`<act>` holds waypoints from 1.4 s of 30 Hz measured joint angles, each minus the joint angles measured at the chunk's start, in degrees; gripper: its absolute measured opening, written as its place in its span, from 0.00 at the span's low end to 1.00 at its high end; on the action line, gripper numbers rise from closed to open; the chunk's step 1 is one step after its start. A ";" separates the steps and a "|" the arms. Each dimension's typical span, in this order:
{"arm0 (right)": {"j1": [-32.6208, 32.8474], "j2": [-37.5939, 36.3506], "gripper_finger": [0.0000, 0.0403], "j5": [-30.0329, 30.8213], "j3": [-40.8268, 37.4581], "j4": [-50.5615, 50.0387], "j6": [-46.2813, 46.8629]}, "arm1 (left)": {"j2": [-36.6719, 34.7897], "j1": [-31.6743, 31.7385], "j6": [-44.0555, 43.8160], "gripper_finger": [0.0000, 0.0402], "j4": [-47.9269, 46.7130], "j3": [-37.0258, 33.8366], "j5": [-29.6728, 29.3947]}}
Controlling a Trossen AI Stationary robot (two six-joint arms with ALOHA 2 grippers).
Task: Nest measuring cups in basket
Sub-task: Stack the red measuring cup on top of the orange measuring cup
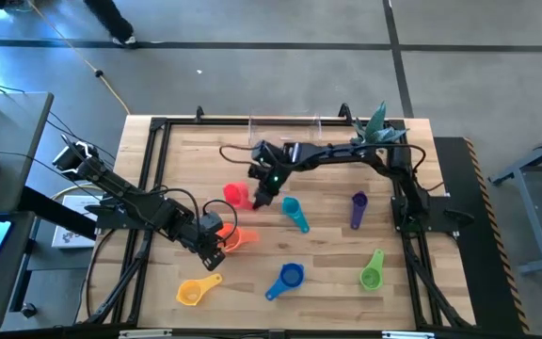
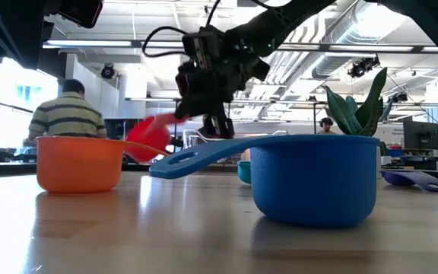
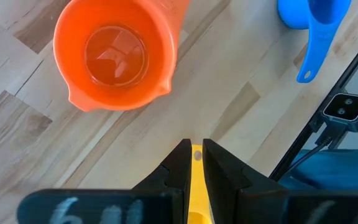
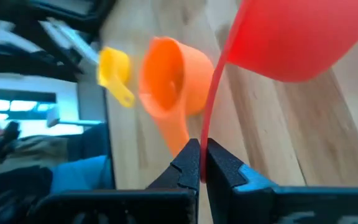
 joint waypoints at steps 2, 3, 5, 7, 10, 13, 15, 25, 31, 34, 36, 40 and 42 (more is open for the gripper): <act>-0.21 0.00 0.00 -1.80 1.75 -0.21 -0.86 | 0.01 0.00 0.00 0.08 0.00 0.00 0.00; -0.06 0.00 0.00 -2.93 2.53 -0.11 -1.31 | 0.01 0.00 0.02 0.08 0.00 0.00 0.00; 0.52 0.00 0.00 -5.29 3.51 0.10 -1.54 | 0.00 0.00 0.10 0.08 0.01 0.00 0.00; 1.32 0.00 0.00 -7.59 3.70 0.07 -2.32 | -0.04 0.00 0.42 0.08 0.02 0.00 0.00; 2.79 -0.01 0.00 -11.33 3.43 0.61 -3.51 | -0.43 0.02 1.01 0.08 0.11 0.00 0.00; 4.45 0.00 0.00 -14.19 3.22 0.39 -4.90 | -1.30 0.02 1.57 0.08 0.18 0.02 0.00; 5.43 -0.02 0.00 -14.79 3.22 1.07 -5.27 | -2.06 0.02 2.24 0.08 0.22 0.01 -0.02; 8.05 2.11 0.00 -18.14 3.22 6.78 -2.95 | -6.56 0.04 5.46 0.08 1.98 0.02 -0.13; 8.06 4.47 0.00 -20.85 3.16 10.35 -0.20 | -9.89 0.04 5.55 0.08 4.23 0.02 -0.26; 8.02 4.98 0.00 -23.16 3.16 11.61 0.03 | -10.95 0.04 5.55 0.08 4.07 0.02 -0.28; 7.96 5.25 0.00 -23.63 3.16 11.90 -0.04 | -11.44 0.04 5.57 0.08 4.14 0.02 -0.40; 7.84 6.06 0.00 -23.63 3.20 12.07 -1.27 | -11.49 0.04 5.83 0.08 4.07 0.02 -0.96; 7.83 6.94 0.00 -23.14 3.18 12.40 -1.28 | -11.51 0.04 6.19 0.08 4.11 0.02 -0.97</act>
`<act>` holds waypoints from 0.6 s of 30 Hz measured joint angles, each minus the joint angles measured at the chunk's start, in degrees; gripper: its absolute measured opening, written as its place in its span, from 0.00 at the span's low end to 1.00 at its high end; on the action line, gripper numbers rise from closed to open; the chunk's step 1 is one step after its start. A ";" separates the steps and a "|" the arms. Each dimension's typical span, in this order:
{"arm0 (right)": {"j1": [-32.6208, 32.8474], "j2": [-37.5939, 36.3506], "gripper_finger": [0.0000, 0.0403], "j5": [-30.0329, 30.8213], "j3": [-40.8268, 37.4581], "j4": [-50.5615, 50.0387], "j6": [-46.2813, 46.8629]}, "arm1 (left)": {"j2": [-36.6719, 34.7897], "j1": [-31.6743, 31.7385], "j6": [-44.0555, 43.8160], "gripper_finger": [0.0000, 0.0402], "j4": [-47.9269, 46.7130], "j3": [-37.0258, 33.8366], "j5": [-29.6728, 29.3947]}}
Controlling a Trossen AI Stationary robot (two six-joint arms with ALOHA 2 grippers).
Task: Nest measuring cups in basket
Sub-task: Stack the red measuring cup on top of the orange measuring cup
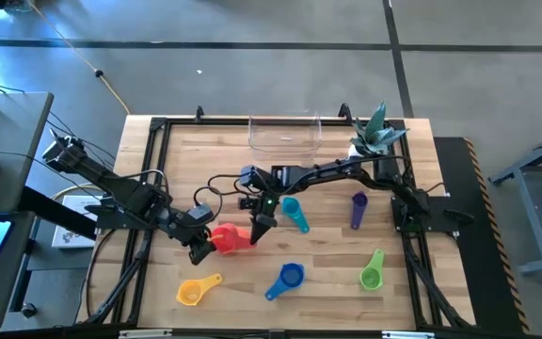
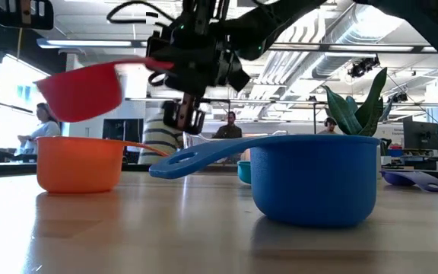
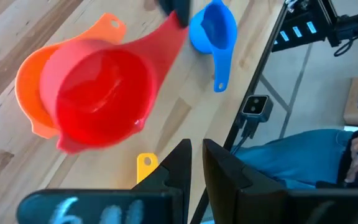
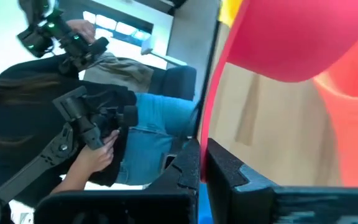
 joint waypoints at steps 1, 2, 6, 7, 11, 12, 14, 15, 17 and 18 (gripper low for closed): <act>0.00 0.13 0.00 0.17 -0.04 -0.58 0.01 | 0.01 0.00 0.01 0.08 -0.02 0.00 -0.02; 0.00 0.29 0.00 0.25 -0.07 -0.72 -0.03 | 0.02 0.00 0.01 0.08 -0.08 0.00 -0.02; -0.04 0.64 0.00 0.40 -0.04 0.04 -0.67 | 0.02 0.00 -0.01 0.08 -0.08 0.00 -0.06; -0.04 0.64 0.00 0.45 -0.04 0.07 -1.19 | 0.02 0.00 -0.03 0.08 -0.08 0.00 -0.07; -0.04 0.64 0.00 0.76 -0.04 0.01 -3.07 | 0.02 0.00 -0.01 0.08 -0.17 0.00 -0.11; -0.04 0.64 0.00 1.18 -0.04 -0.08 -3.64 | 0.02 0.00 -0.04 0.08 -0.16 0.00 -0.13; -0.04 0.64 0.00 2.22 -0.04 -0.52 -4.80 | 0.02 0.00 -0.18 0.08 -0.16 0.00 -0.12; -0.04 0.64 0.00 3.12 -0.04 -0.77 -5.28 | 0.02 0.00 -0.19 0.08 -0.17 0.00 -0.13; -0.11 0.64 0.00 3.49 -0.04 -0.83 -6.19 | 0.02 0.00 -0.18 0.08 -0.16 0.00 -0.13; -0.17 0.64 0.00 3.51 -0.04 -0.83 -6.45 | 0.02 0.00 -0.18 0.08 -0.17 0.00 -0.13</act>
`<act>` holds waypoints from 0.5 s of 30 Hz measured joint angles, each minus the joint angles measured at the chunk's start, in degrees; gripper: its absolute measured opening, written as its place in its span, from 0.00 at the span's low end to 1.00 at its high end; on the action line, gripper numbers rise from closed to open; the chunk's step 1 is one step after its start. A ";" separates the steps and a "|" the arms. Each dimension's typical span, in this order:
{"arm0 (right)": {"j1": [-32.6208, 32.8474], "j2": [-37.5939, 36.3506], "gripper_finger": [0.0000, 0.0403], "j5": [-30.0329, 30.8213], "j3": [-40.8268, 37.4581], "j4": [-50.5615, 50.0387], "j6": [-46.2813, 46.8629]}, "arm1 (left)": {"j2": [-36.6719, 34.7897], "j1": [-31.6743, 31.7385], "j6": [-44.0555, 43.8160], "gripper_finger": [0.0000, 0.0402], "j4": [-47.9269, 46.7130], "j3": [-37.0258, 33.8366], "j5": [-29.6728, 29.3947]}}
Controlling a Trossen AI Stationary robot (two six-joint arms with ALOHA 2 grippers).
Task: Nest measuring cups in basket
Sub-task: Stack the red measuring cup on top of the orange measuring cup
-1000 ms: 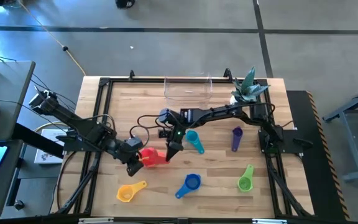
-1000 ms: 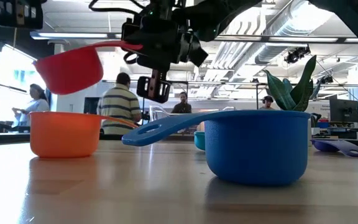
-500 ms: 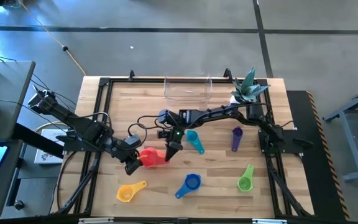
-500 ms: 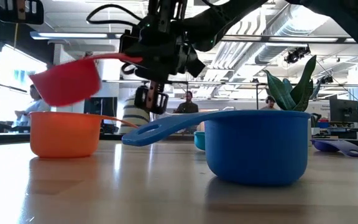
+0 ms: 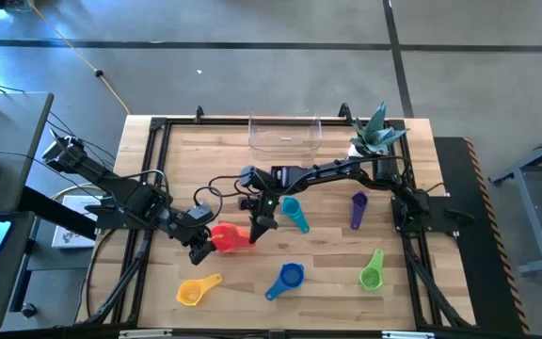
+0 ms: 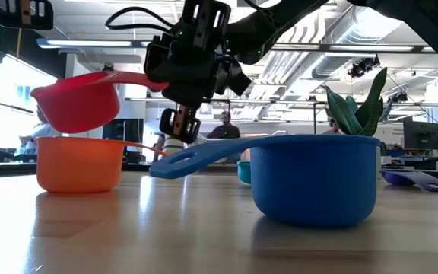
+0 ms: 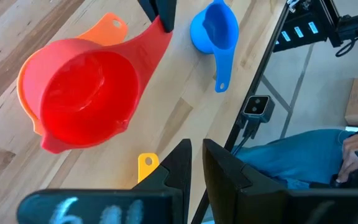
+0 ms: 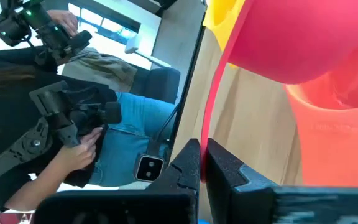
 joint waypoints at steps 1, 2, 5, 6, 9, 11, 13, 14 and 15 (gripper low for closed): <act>-0.02 0.00 0.00 0.16 0.00 -0.10 -0.18 | 0.00 0.00 0.02 0.08 0.02 0.00 0.00; -0.09 0.00 0.00 0.54 0.00 -0.40 -0.28 | 0.00 0.00 0.02 0.08 0.01 0.00 0.00; -0.24 0.00 0.00 1.90 0.00 -2.27 -1.58 | 0.00 0.00 0.02 0.08 0.00 0.00 0.00; -0.26 0.00 0.00 2.06 0.00 -2.79 -1.72 | 0.00 0.00 0.03 0.08 0.00 0.00 0.00; -0.26 0.00 0.00 2.15 0.00 -2.96 -1.79 | 0.00 0.00 0.01 0.08 0.01 0.00 0.00; -0.26 0.00 0.00 3.25 0.00 -3.27 -2.68 | 0.00 0.00 0.05 0.08 0.00 0.00 0.00; -0.26 0.00 0.00 5.01 0.00 -4.21 -3.02 | 0.00 0.00 0.00 0.08 0.00 0.00 0.00; -0.26 0.00 0.00 5.33 0.00 -4.45 -3.02 | 0.00 0.00 0.02 0.08 0.00 0.00 0.00; -0.26 0.00 0.00 5.40 0.02 -4.56 -3.02 | 0.00 0.00 0.02 0.08 0.00 0.00 0.00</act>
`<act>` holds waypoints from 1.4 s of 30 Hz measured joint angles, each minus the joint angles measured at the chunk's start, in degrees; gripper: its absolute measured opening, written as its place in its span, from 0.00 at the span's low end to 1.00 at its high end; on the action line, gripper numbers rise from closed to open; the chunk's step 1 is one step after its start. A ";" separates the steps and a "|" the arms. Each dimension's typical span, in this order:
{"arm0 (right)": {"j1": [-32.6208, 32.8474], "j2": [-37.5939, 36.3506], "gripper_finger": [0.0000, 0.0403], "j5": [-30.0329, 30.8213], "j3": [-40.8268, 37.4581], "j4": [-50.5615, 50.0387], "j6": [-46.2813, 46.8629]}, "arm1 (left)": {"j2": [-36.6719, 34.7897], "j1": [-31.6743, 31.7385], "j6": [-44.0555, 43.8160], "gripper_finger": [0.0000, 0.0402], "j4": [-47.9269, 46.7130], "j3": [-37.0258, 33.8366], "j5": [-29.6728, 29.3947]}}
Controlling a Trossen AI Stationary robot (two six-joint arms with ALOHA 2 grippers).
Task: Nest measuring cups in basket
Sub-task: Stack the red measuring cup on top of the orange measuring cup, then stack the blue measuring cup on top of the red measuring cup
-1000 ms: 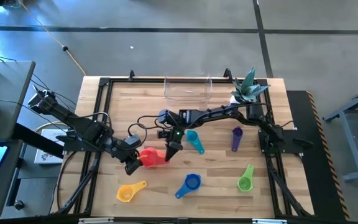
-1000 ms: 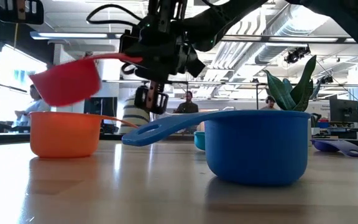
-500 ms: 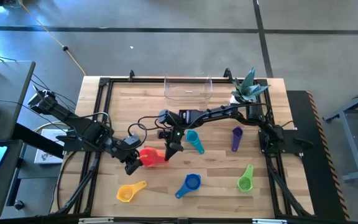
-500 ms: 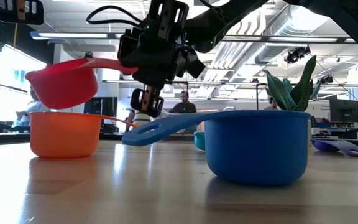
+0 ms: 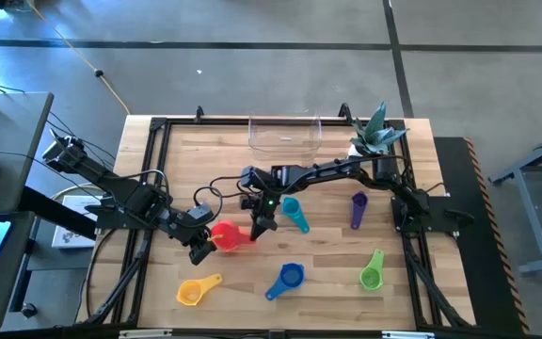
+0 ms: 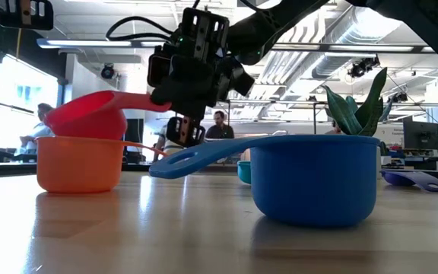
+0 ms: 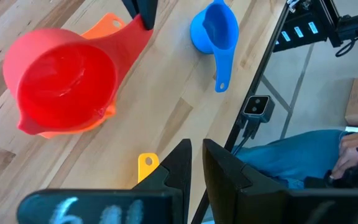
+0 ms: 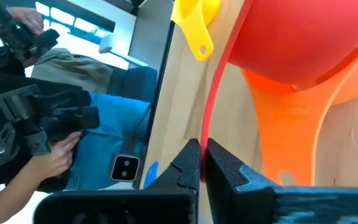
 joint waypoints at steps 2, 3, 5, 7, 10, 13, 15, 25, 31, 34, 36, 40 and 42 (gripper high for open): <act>0.00 0.00 0.00 0.07 -0.02 -0.12 -0.02 | 0.00 0.00 0.00 0.08 0.00 0.00 0.00; 0.00 0.00 0.00 0.13 -0.02 -0.26 -0.01 | 0.00 0.00 0.00 0.08 0.00 0.00 0.00; 0.00 0.00 0.01 0.14 -0.02 -0.46 0.00 | 0.00 0.00 0.04 0.08 0.00 0.00 0.00; 0.00 0.00 0.02 0.15 -0.01 -0.65 0.18 | 0.00 0.00 0.00 0.08 -0.02 0.00 0.00; 0.02 0.00 0.06 0.15 -0.01 -1.16 0.22 | 0.00 0.00 0.15 0.08 0.00 0.00 0.01; 0.02 0.00 0.10 0.41 -0.01 -1.16 0.24 | 0.00 0.00 0.15 0.08 0.00 0.00 0.02; 0.02 0.00 0.12 0.59 0.00 -1.16 0.31 | 0.00 0.00 0.15 0.08 -0.02 0.00 0.01; -1.63 -0.02 0.15 0.54 0.00 -2.81 2.36 | 0.00 0.00 0.13 0.08 -0.02 0.00 0.02; -1.42 -0.07 0.17 0.13 0.00 -3.50 2.38 | 0.00 0.00 0.13 0.08 -0.02 0.00 0.02; -1.51 -0.07 0.21 0.11 0.00 -3.48 3.11 | 0.00 0.00 0.13 0.08 -0.02 0.00 0.02; -1.75 -0.07 0.24 -0.42 0.33 -3.69 3.98 | 0.00 0.00 0.13 0.08 -0.03 0.00 0.02; -2.58 -0.07 0.29 -5.07 2.18 -4.29 6.25 | 0.00 0.00 0.12 0.08 -0.04 0.00 0.02; -2.62 -0.10 0.29 -6.13 3.93 -6.57 6.23 | 0.00 0.00 -0.05 0.08 -0.04 0.00 0.02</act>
